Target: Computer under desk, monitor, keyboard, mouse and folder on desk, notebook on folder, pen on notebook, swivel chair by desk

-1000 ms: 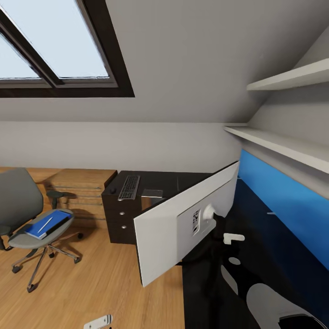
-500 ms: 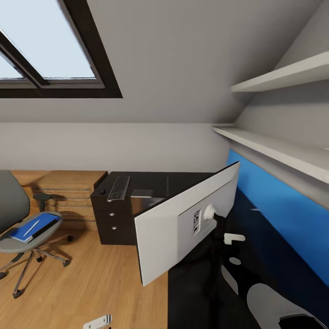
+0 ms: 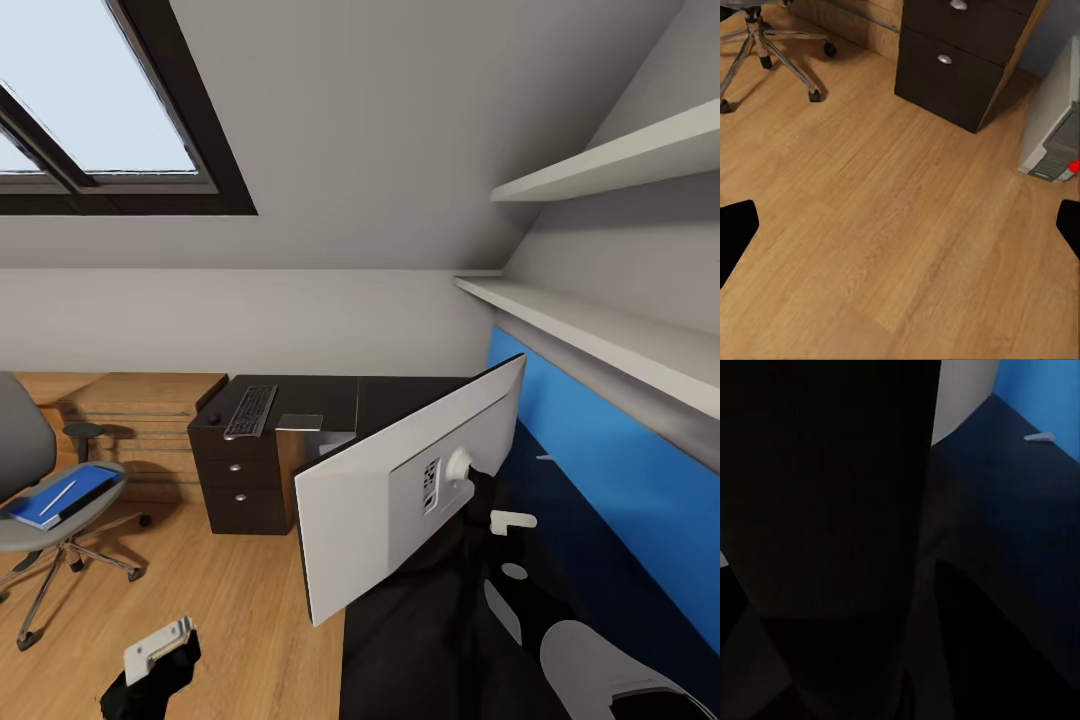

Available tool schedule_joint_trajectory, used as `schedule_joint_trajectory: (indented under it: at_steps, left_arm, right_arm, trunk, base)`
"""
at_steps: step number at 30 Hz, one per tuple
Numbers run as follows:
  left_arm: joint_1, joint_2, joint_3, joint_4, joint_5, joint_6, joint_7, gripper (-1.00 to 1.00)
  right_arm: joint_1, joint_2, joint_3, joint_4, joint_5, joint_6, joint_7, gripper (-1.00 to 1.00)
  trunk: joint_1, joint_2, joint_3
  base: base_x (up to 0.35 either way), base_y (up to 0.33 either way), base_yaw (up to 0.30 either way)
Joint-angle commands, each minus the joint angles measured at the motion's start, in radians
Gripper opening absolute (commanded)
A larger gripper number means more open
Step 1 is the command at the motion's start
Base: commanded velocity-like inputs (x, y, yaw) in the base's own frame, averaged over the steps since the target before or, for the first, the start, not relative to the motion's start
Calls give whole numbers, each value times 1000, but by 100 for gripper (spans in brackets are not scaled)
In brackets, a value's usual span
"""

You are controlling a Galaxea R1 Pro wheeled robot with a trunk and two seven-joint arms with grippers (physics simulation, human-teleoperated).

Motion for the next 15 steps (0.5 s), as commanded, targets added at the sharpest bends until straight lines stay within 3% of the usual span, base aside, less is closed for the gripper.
schedule_joint_trajectory:
  at_steps: [1, 5, 9, 15]
  left_arm:
    - [0, 0, 17, -33, 8, 30, 4, 100]
    - [0, -2, 79, -106, 24, 87, 5, 100]
    - [0, -7, 97, -128, 50, 99, 6, 100]
    - [0, -7, 101, -131, 55, 101, 2, 100]
  right_arm:
    - [-1, -1, 14, -1, -10, -6, -7, -100]
    - [-1, -1, 14, -1, -9, -6, -8, -100]
    - [-1, -1, 14, 0, -9, -6, -8, -100]
    - [-1, -1, 14, 1, -9, -6, -8, -100]
  trunk:
    - [0, -1, -1]
    - [0, -1, -1]
    - [0, -1, -1]
    - [0, -1, -1]
  base:
    - [0, -2, 0]
    - [0, 0, 0]
    - [0, 0, 0]
    - [0, -3, 0]
